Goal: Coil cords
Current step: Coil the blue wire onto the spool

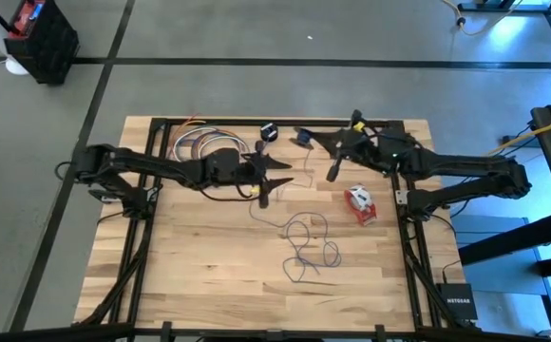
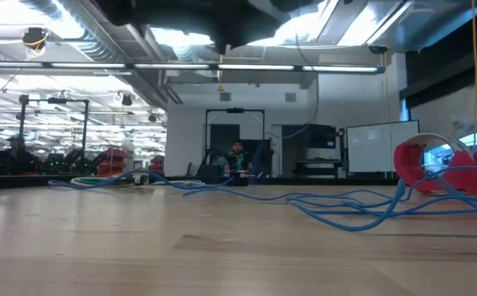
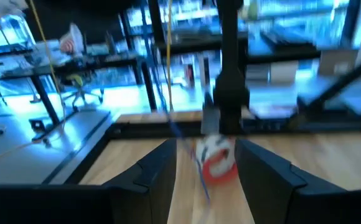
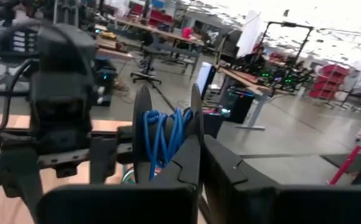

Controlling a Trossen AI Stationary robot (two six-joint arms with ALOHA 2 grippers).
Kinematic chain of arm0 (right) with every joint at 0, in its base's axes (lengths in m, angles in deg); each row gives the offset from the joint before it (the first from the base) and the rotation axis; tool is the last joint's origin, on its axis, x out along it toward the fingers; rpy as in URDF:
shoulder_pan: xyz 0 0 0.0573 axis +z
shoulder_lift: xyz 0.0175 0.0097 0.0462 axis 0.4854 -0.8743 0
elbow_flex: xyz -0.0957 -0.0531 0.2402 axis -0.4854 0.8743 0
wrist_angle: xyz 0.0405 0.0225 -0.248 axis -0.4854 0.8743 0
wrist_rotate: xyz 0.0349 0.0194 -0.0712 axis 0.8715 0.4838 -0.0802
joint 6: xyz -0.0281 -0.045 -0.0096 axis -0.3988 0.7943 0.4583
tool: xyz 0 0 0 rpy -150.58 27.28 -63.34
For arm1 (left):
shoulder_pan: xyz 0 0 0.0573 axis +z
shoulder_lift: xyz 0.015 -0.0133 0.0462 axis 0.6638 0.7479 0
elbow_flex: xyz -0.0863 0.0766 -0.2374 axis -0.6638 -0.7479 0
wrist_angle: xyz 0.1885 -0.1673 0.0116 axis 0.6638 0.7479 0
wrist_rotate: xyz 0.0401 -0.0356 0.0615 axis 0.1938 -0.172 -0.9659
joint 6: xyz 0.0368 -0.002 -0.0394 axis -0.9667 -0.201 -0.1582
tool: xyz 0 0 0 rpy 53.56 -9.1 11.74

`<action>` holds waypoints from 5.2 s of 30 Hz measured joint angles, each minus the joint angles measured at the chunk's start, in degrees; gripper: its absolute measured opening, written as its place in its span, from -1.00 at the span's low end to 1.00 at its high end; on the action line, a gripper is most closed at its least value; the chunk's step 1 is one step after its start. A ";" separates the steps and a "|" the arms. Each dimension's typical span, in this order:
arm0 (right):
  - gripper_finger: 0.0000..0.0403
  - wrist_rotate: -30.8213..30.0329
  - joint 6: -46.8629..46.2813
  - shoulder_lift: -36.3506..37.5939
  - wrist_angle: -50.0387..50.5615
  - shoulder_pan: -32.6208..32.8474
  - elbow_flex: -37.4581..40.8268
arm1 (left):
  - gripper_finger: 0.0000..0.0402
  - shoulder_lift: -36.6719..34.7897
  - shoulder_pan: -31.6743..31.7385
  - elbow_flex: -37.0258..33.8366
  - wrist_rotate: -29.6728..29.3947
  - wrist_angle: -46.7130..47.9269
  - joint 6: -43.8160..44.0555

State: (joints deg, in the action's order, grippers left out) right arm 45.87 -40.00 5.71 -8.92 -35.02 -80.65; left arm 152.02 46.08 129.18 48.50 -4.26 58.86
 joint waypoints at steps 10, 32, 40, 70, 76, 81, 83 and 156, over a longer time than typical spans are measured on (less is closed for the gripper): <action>-0.94 2.45 -0.79 -4.57 -2.68 0.00 0.00 | -0.22 3.57 0.33 0.04 -0.08 -5.66 0.33; -0.94 4.10 -0.16 -6.72 -5.15 0.00 0.00 | -0.22 0.98 0.04 0.09 -6.34 0.29 -0.81; -0.94 5.92 -0.40 -6.71 -6.03 0.00 0.00 | -0.25 3.34 1.39 0.09 -6.38 -0.67 -0.68; -0.94 3.54 0.15 -6.80 -1.24 -0.04 0.04 | -0.98 -9.70 3.02 0.09 -21.39 10.79 -9.16; -0.94 -2.39 3.96 -10.06 -1.39 -0.04 0.02 | -0.97 -11.39 1.17 0.09 -21.34 10.88 -8.24; -0.94 -9.22 8.30 -13.35 -3.01 0.00 0.02 | -0.99 -11.35 -0.92 0.07 -20.98 12.19 -7.03; -0.94 -9.85 9.14 -14.11 -4.14 0.00 0.02 | -0.98 -11.32 -1.30 0.04 -20.88 12.20 -6.21; -0.94 -9.63 5.45 -13.78 -13.78 0.00 -0.02 | -0.32 -8.02 -1.92 -4.20 -15.59 3.75 -3.10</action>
State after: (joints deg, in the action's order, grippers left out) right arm 36.23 -34.55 -8.07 -22.70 -35.02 -80.67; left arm 143.99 44.17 124.98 32.91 -0.51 55.77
